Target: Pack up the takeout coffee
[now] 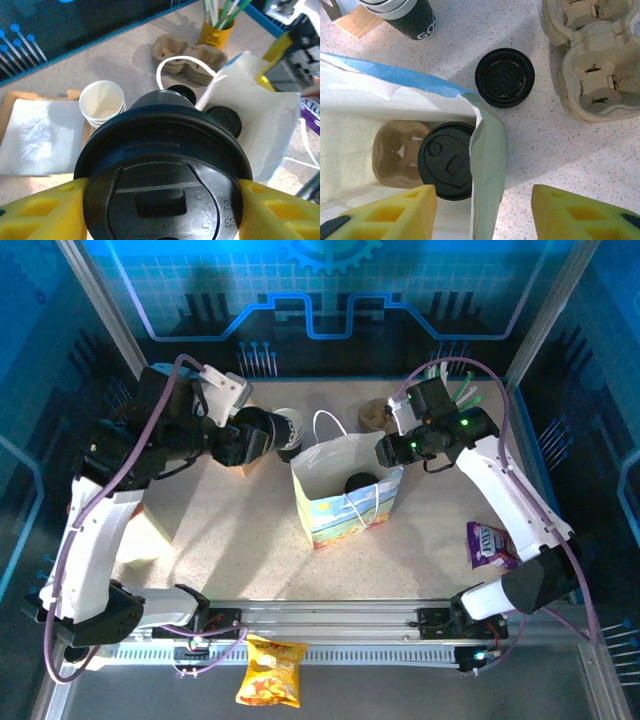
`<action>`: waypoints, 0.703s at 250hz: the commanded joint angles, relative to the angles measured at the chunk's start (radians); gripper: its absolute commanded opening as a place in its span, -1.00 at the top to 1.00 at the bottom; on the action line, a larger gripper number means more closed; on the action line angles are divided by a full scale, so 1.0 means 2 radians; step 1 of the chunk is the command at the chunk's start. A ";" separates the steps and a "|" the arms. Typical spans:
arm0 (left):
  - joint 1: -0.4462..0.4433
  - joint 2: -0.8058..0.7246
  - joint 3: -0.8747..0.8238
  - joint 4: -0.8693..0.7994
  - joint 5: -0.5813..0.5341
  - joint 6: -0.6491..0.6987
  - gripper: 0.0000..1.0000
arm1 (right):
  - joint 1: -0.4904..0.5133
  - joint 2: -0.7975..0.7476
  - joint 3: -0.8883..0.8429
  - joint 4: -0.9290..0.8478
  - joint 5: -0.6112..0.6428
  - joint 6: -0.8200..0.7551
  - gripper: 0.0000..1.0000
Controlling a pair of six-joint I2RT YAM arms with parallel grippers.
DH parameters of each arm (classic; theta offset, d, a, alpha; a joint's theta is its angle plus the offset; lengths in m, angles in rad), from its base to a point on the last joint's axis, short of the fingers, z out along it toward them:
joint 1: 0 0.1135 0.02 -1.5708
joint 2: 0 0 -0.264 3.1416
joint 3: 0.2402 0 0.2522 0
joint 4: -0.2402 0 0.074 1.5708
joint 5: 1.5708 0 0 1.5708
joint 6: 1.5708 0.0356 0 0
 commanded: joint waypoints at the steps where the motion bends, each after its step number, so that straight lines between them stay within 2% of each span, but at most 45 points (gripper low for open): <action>1: -0.026 0.011 0.029 -0.022 0.025 0.026 -0.08 | 0.011 0.001 0.013 -0.005 0.002 0.005 0.03; 45: -0.075 0.054 0.072 -0.059 0.027 0.051 -0.07 | 0.017 0.004 0.009 0.008 -0.016 0.007 0.18; 80: -0.094 0.091 0.095 -0.087 0.024 0.061 -0.04 | 0.024 0.008 0.013 0.020 -0.033 0.007 0.25; 142: -0.115 0.145 0.124 -0.121 0.015 0.074 -0.03 | 0.039 0.026 0.030 0.020 -0.051 -0.004 0.27; 176: -0.127 0.172 0.142 -0.134 0.004 0.081 -0.02 | 0.038 0.020 0.032 0.012 -0.031 -0.011 0.18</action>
